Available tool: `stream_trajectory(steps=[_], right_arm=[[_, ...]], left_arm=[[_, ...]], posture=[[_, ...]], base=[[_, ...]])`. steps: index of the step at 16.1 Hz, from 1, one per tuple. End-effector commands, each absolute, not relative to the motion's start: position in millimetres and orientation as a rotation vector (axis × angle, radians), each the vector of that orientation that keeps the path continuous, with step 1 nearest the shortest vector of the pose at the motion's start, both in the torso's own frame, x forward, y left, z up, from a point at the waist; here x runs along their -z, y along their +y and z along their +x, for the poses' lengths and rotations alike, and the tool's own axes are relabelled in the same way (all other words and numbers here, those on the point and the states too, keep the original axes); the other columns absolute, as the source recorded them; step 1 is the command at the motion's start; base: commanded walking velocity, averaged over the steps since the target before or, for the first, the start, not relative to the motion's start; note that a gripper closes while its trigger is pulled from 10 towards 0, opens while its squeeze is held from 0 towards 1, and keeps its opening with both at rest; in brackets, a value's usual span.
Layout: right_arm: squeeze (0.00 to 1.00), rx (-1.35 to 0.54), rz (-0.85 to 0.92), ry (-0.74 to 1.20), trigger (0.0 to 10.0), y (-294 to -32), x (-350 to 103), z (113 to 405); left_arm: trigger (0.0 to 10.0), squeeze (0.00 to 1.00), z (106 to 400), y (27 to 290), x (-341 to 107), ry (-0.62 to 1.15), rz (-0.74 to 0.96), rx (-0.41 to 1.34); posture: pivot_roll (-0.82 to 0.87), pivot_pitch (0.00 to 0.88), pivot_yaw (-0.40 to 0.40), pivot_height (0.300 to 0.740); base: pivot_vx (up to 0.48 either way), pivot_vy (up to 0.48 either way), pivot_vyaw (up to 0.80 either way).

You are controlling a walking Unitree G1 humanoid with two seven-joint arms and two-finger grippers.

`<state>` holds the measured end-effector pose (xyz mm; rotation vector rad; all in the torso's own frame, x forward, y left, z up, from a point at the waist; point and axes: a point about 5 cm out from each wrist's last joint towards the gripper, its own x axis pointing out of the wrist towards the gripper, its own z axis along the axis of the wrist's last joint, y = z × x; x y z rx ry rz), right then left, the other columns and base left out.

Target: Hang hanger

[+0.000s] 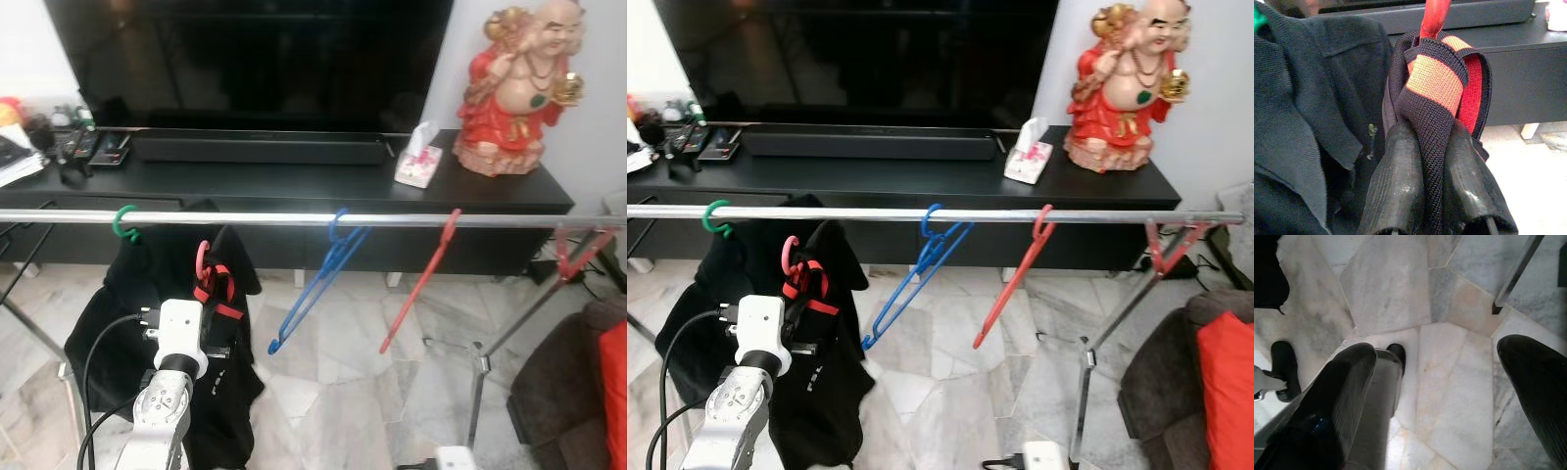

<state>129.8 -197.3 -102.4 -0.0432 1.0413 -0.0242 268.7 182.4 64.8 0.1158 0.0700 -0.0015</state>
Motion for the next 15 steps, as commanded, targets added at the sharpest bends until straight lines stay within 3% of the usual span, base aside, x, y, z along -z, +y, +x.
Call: stream_trajectory(steps=[1, 5, 10, 15], right_arm=[[0.0, 0.024, -0.026, 1.037, 10.0, -196.7, 102.4, 129.9], [0.0, 0.012, -0.021, 1.024, 10.0, -185.2, 101.5, 137.8], [0.0, 0.007, -0.032, 1.015, 10.0, -164.2, 102.8, 139.0], [0.0, 0.109, -0.062, 0.934, 10.0, -200.8, 93.8, 148.6]], left_arm=[[10.0, 0.0, 272.0, 181.2, -76.0, 0.03, 0.111, -0.005], [10.0, 0.0, 269.6, 178.4, -75.1, 0.043, 0.101, 0.003], [10.0, 0.0, 270.5, 177.6, -76.8, 0.046, 0.1, 0.01], [10.0, 0.0, 267.8, 177.7, -75.7, 0.05, 0.097, 0.01]], posture=[[-0.03, 0.0, -0.036, 0.74], [-0.03, 0.0, -0.035, 0.74], [-0.02, 0.0, -0.034, 0.74], [-0.02, 0.0, -0.034, 0.74]], base=[[0.0, 0.0, 0.0], [0.0, 0.0, 0.0], [-0.247, 0.0, 0.0], [-0.265, 0.0, 0.0]])
